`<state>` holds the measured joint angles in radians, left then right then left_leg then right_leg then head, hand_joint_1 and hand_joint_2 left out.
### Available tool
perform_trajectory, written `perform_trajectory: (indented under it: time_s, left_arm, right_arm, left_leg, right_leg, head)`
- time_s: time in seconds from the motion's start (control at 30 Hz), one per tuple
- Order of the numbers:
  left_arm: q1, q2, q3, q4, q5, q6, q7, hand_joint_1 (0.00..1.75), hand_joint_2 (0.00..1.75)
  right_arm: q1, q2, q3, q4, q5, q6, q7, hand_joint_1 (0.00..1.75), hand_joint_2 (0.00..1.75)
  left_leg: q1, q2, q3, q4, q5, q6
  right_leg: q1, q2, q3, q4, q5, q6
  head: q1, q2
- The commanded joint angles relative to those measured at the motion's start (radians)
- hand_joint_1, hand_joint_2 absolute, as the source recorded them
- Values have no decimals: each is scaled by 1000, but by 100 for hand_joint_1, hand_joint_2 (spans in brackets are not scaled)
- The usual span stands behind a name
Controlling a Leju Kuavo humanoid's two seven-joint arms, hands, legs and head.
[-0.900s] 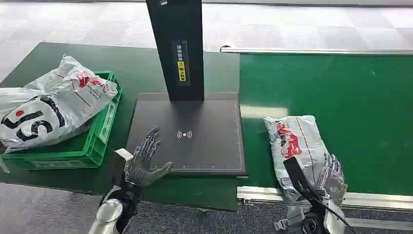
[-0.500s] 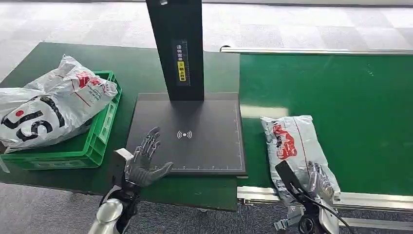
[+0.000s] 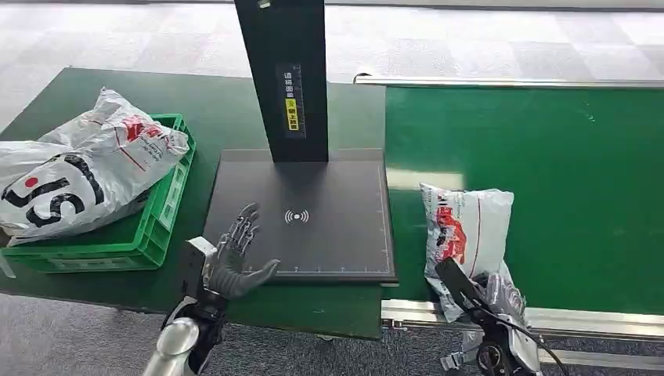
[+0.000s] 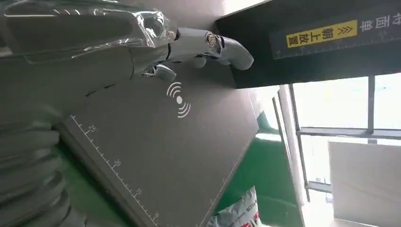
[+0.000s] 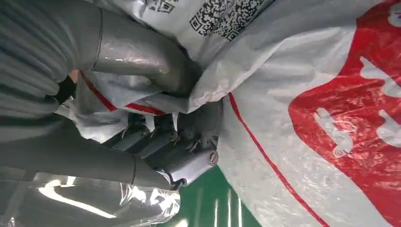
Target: Moved the parcel from conveyor to table for the left to box.
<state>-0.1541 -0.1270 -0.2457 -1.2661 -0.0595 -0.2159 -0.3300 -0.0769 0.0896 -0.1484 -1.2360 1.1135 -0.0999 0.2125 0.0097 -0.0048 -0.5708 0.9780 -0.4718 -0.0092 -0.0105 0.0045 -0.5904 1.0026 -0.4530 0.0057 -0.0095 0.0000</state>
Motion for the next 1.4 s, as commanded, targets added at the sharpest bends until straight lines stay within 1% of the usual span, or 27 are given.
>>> perform_trajectory:
  time_s: [0.03,0.07,0.13,0.47,0.53,0.57,0.63,0.67,0.73,0.83,0.87,0.93,1.03,1.17,1.3,1.4]
  left_arm:
    - [-23,4,1,53,-3,-2,4,0,175]
    - [-22,4,2,50,-3,-1,4,0,175]
    - [-16,5,5,40,-4,1,3,0,175]
    - [-15,6,5,39,-4,0,2,0,175]
    - [-16,8,6,36,-2,0,-5,0,175]
    - [-17,9,5,36,-1,1,-8,0,175]
    - [-24,12,2,43,5,1,-20,0,175]
    - [-27,13,0,47,7,2,-22,0,175]
    - [-36,15,-6,67,16,3,-34,0,175]
    - [-48,21,-17,83,27,8,-46,0,175]
    - [-52,21,-17,86,29,9,-47,0,175]
    - [-65,22,-23,96,36,10,-50,0,175]
    - [-69,29,-29,94,45,15,-54,0,175]
    - [-67,33,-26,87,50,25,-59,0,175]
    - [-69,34,-25,87,50,25,-59,0,175]
    - [-77,38,-23,85,50,34,-68,0,175]
  right_arm:
    - [-17,-12,14,56,-35,-29,-40,175,175]
    - [-18,-11,13,48,-42,-42,-53,175,175]
    - [-19,0,5,7,-101,-107,-131,175,175]
    - [-21,-1,7,1,-98,-106,-128,175,175]
    - [-16,16,-7,-49,-216,-210,-281,175,175]
    - [-15,17,-7,-65,-238,-245,-318,175,175]
    - [-3,28,-16,-143,-372,-320,-447,175,175]
    - [0,31,-18,-159,-406,-331,-475,175,175]
    - [14,42,-27,-210,-501,-390,-567,175,175]
    - [24,58,-33,-261,-611,-465,-674,175,175]
    - [24,62,-34,-269,-622,-474,-683,175,175]
    - [21,73,-33,-294,-681,-519,-747,175,175]
    - [26,69,-11,-305,-743,-540,-780,175,175]
    - [31,64,16,-297,-771,-543,-807,175,175]
    - [30,66,17,-295,-772,-544,-809,175,175]
    - [14,57,34,-278,-811,-550,-841,175,175]
  left_leg:
    - [0,0,3,-1,0,0]
    - [0,0,2,-1,0,0]
    - [0,0,2,-1,0,0]
    - [0,1,2,-1,0,0]
    - [0,1,2,-1,-1,0]
    - [0,1,1,-1,0,0]
    - [0,1,1,0,-1,0]
    - [-1,1,0,0,0,0]
    - [0,0,1,0,-1,0]
    - [0,0,1,-1,0,0]
    - [0,0,1,0,0,0]
    - [0,0,1,0,0,0]
    - [0,0,1,0,0,0]
    - [0,0,1,-1,0,0]
    - [0,1,2,-1,0,0]
    - [0,2,3,-1,-1,0]
  right_leg:
    - [1,-1,3,-2,0,0]
    - [0,-1,2,-1,0,0]
    - [0,-1,3,-1,0,0]
    - [0,0,2,-1,0,0]
    - [0,0,3,-1,0,0]
    - [0,0,1,0,0,0]
    - [0,0,1,0,-1,0]
    - [0,0,0,0,0,0]
    - [0,-1,1,0,-1,0]
    - [0,-1,1,0,-1,-1]
    - [0,-1,0,0,-1,0]
    - [0,-1,1,0,-1,-1]
    - [0,-1,1,0,0,0]
    - [0,-1,1,-1,0,0]
    - [0,0,2,-1,-1,-1]
    - [0,0,2,-1,0,-1]
  head:
    - [0,0]
    - [0,0]
    - [0,0]
    - [0,0]
    - [0,0]
    - [0,0]
    - [0,0]
    - [0,0]
    - [0,0]
    - [0,0]
    - [0,0]
    - [0,0]
    - [0,0]
    - [0,0]
    - [0,0]
    - [0,0]
